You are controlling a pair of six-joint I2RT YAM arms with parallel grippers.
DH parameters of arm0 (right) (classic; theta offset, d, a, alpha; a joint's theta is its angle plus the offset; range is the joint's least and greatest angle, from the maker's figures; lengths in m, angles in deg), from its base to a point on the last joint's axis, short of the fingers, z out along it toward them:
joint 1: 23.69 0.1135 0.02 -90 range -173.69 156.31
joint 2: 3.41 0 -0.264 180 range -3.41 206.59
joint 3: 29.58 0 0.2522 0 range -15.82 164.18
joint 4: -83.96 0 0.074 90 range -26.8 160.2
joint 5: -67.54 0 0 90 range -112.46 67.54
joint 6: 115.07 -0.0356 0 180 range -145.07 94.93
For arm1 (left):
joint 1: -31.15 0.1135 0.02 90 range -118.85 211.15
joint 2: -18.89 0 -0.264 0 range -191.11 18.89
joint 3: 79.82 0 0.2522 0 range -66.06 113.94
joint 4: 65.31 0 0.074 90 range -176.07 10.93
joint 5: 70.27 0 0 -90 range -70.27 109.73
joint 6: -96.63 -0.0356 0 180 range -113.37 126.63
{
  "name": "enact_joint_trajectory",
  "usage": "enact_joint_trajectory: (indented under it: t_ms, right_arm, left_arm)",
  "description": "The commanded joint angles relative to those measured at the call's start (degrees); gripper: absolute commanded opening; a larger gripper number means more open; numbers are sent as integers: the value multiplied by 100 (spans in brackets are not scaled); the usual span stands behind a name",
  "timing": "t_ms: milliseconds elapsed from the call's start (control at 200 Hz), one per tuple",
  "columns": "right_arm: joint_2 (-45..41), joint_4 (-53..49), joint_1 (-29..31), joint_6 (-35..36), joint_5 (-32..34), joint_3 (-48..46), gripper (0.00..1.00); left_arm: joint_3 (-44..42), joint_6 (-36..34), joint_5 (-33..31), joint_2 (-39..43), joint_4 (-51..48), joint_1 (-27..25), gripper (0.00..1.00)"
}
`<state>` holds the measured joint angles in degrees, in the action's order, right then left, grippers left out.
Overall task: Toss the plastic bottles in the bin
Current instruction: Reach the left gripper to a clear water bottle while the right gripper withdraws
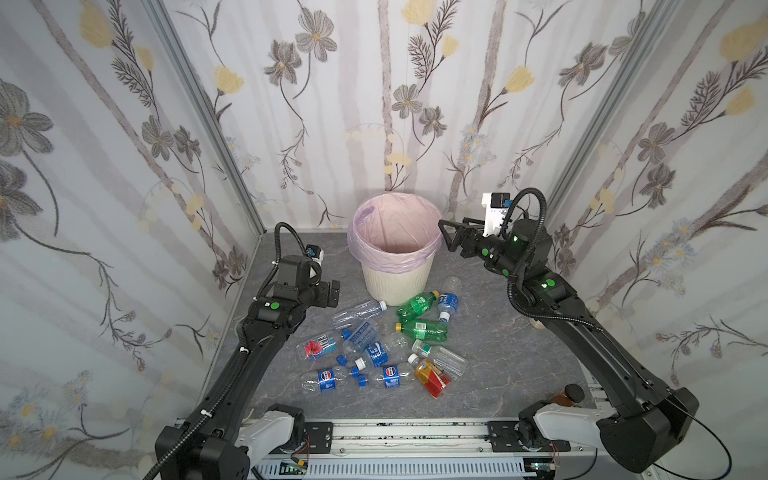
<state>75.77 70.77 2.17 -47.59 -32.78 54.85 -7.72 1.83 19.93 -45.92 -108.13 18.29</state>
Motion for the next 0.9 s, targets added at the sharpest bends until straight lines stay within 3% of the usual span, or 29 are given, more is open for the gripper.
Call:
enact_joint_trajectory:
  t_ms: [0,355,894]
  right_arm:
    - [-323,184,-75,170,-27,-462,93]
    - [-1401,592,-624,-56,-105,-2244,94]
    - [-1713,592,-820,-112,-198,-2708,94]
  left_arm:
    - [146,-251,8,-237,-167,-44,100]
    - [149,-880,-87,-1616,-162,-915,94]
    - [393,-1076,65,-3235,-63,-1104,80]
